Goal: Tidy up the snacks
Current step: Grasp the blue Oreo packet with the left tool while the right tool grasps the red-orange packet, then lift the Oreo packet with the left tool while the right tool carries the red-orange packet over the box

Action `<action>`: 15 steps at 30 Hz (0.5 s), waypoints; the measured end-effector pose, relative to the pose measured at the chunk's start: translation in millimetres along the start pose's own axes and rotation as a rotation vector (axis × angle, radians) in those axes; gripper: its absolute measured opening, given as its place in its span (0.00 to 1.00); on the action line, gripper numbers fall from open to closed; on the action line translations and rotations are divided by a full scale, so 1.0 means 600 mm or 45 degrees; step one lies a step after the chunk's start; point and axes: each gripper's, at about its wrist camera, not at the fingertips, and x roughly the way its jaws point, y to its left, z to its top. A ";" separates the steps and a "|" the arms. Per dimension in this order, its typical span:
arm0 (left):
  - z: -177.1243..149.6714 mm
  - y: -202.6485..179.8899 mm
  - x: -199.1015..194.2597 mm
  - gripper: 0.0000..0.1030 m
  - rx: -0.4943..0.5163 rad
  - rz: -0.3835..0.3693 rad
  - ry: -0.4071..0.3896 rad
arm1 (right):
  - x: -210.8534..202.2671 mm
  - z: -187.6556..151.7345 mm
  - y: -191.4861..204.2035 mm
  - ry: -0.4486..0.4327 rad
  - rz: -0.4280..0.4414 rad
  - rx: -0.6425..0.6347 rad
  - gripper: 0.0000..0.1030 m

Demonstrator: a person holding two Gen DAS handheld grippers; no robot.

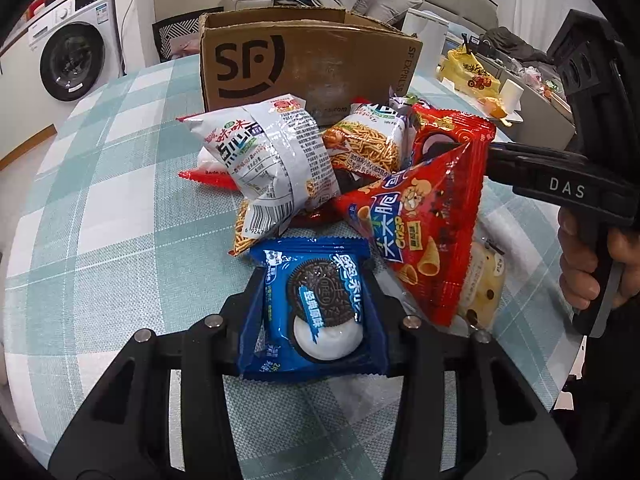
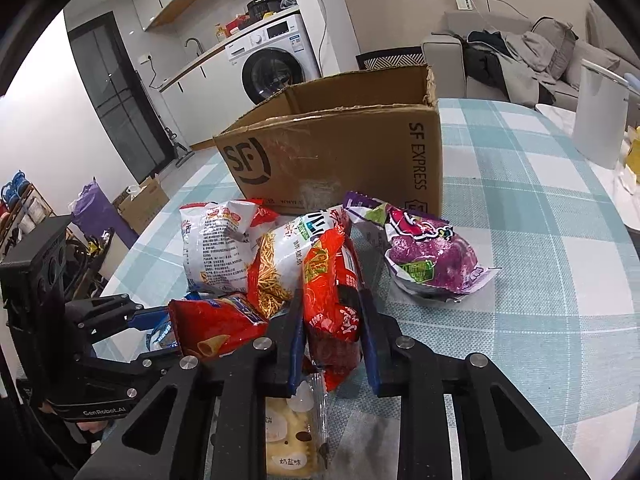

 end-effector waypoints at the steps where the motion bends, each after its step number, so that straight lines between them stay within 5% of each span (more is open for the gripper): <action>1: 0.001 -0.001 -0.003 0.41 0.001 -0.004 -0.008 | -0.002 0.000 0.000 -0.005 0.000 0.002 0.24; 15: 0.018 0.005 -0.058 0.41 -0.030 -0.029 -0.145 | -0.048 0.012 -0.001 -0.114 -0.004 0.009 0.23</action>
